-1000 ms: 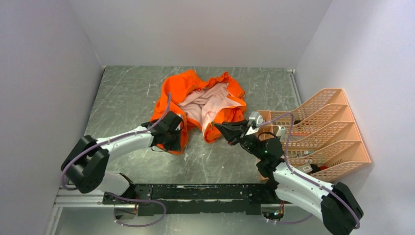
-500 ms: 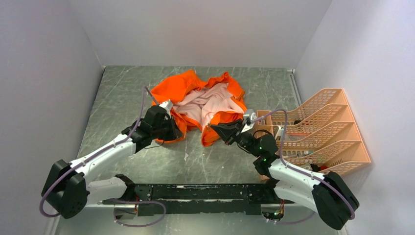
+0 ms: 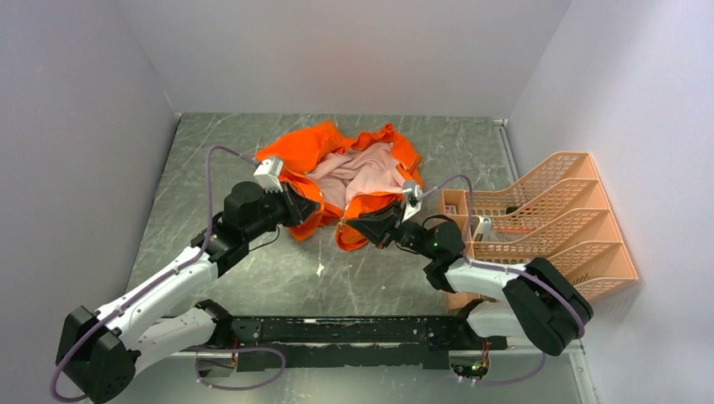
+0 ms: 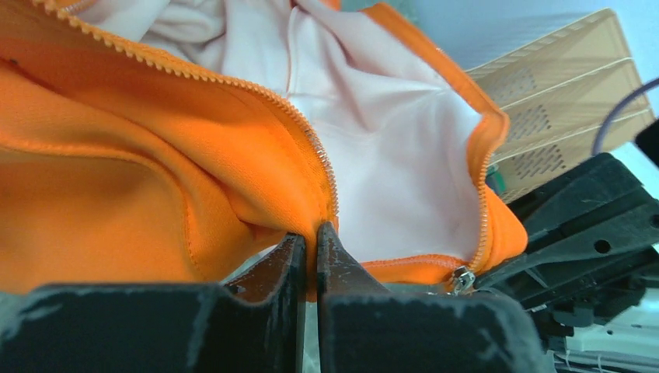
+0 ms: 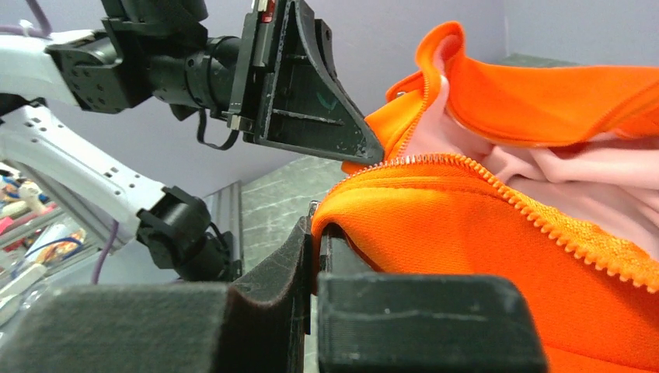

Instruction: Zip up the jacket

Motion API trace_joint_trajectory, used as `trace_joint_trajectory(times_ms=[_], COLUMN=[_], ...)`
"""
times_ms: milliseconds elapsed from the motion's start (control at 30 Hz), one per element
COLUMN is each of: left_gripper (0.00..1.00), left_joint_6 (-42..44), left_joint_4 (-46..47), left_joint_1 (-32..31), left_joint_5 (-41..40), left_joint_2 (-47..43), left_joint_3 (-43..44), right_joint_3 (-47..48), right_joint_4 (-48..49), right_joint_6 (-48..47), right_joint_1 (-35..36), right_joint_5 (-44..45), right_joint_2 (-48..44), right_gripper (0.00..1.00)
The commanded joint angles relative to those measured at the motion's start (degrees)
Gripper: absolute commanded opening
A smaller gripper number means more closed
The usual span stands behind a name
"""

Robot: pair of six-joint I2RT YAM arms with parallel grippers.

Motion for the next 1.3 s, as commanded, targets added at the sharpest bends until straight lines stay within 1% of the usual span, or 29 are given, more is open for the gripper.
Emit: trace_joint_trajectory(times_ms=[0,167,333,400,533,767,933,1267], left_gripper=[0.08,0.08,0.08,0.08,0.08,0.08,0.08,0.08], left_joint_6=[2.6,4.9,6.6,6.8,7.0,6.6,6.7,7.2], left_joint_4=[10.9,17.1,21.4,24.7,29.7,35.0,35.5,33.6], left_joint_1=[0.4,0.4,0.4,0.4,0.4,0.4,0.4,0.4], left_joint_5=[2.5,5.3,8.3,9.5,11.4,12.9,14.5,12.2], left_joint_2=[-4.2,-8.8,-11.5,-12.5,-14.2,-15.7,-14.6,-14.7], left_joint_3=[-2.3,-6.0,-8.7,-10.0,-12.6,-15.3,-15.2,-15.3], right_joint_3=[2.7,4.4,7.2,8.0,8.8,9.5,10.0,9.4], right_joint_4=[10.4,14.1,18.9,20.4,23.8,27.2,29.6,30.3], right_joint_6=[3.5,5.7,9.7,11.0,13.5,16.3,17.4,16.2], right_joint_1=[-0.3,-0.4,-0.4,-0.4,-0.4,-0.4,-0.4,-0.3], right_joint_5=[-5.0,-7.0,-10.0,-10.6,-11.0,-10.9,-11.2,-11.8], right_joint_2=[2.2,5.1,9.1,10.7,13.5,16.6,17.9,16.0], right_gripper=[0.0,0.0,0.0,0.0,0.0,0.0,0.0,0.0])
